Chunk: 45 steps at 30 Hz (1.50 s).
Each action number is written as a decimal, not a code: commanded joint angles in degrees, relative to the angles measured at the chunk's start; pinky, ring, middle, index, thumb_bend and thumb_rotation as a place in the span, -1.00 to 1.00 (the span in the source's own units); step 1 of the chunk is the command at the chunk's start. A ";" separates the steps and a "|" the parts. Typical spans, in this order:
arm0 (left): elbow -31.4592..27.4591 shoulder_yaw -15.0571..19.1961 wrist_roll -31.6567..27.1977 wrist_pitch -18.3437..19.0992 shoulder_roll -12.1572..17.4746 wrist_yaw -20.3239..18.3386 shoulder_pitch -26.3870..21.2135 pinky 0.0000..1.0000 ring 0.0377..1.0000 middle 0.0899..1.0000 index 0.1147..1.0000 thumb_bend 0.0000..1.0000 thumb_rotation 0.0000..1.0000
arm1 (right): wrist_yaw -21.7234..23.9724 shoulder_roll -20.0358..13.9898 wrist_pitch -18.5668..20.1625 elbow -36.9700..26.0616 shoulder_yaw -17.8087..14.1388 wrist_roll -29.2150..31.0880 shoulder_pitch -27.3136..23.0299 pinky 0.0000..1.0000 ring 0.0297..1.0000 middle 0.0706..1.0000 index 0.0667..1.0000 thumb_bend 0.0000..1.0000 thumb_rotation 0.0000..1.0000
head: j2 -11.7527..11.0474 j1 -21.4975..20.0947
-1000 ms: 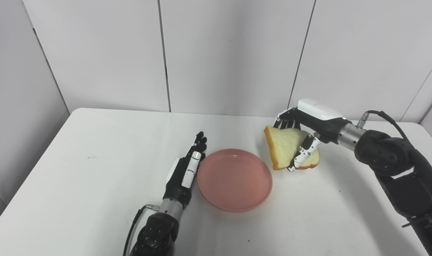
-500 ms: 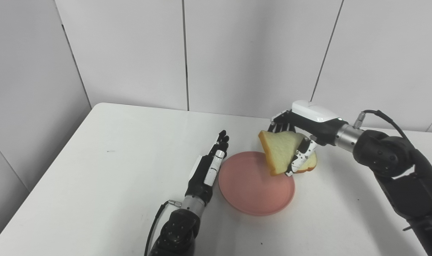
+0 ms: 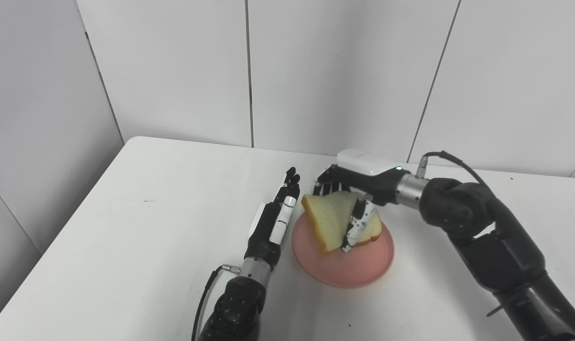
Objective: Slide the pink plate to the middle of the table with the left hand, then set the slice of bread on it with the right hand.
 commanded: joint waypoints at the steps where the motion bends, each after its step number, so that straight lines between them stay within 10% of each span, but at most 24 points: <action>1: -2.41 0.52 -0.11 -0.85 -0.22 0.68 -1.21 1.00 1.00 1.00 0.97 0.35 1.00 | -0.48 0.43 0.54 0.53 0.10 -0.41 -3.09 -0.34 -0.24 -0.14 -0.08 0.06 -1.00 | 0.45 -1.55; 32: -8.84 1.66 -2.25 4.24 2.39 -1.99 0.86 1.00 1.00 1.00 0.94 0.44 1.00 | -0.43 2.49 3.23 2.89 4.94 -13.84 -3.64 -0.10 0.06 -0.03 -0.12 0.05 -1.00 | 2.76 -9.01; 35: -9.02 1.54 -2.16 4.32 2.42 -2.06 0.90 1.00 1.00 1.00 0.93 0.44 1.00 | 1.29 1.80 4.14 0.75 4.88 -14.45 -3.55 0.02 0.22 0.36 -0.08 0.05 -0.75 | 2.76 -9.01; 36: -9.12 1.50 -2.19 4.41 2.41 -2.10 0.92 1.00 1.00 1.00 0.94 0.43 1.00 | 3.11 1.57 5.80 -0.70 4.72 -14.52 -3.44 0.11 0.35 0.50 0.34 0.48 -0.63 | 2.76 -9.01; 45: -9.53 1.46 -2.43 4.63 2.27 -2.36 1.04 1.00 1.00 1.00 0.94 0.41 1.00 | 12.86 -0.83 14.63 -11.58 3.69 -15.98 -2.27 0.39 0.71 0.79 0.75 0.75 -0.52 | 2.84 -9.17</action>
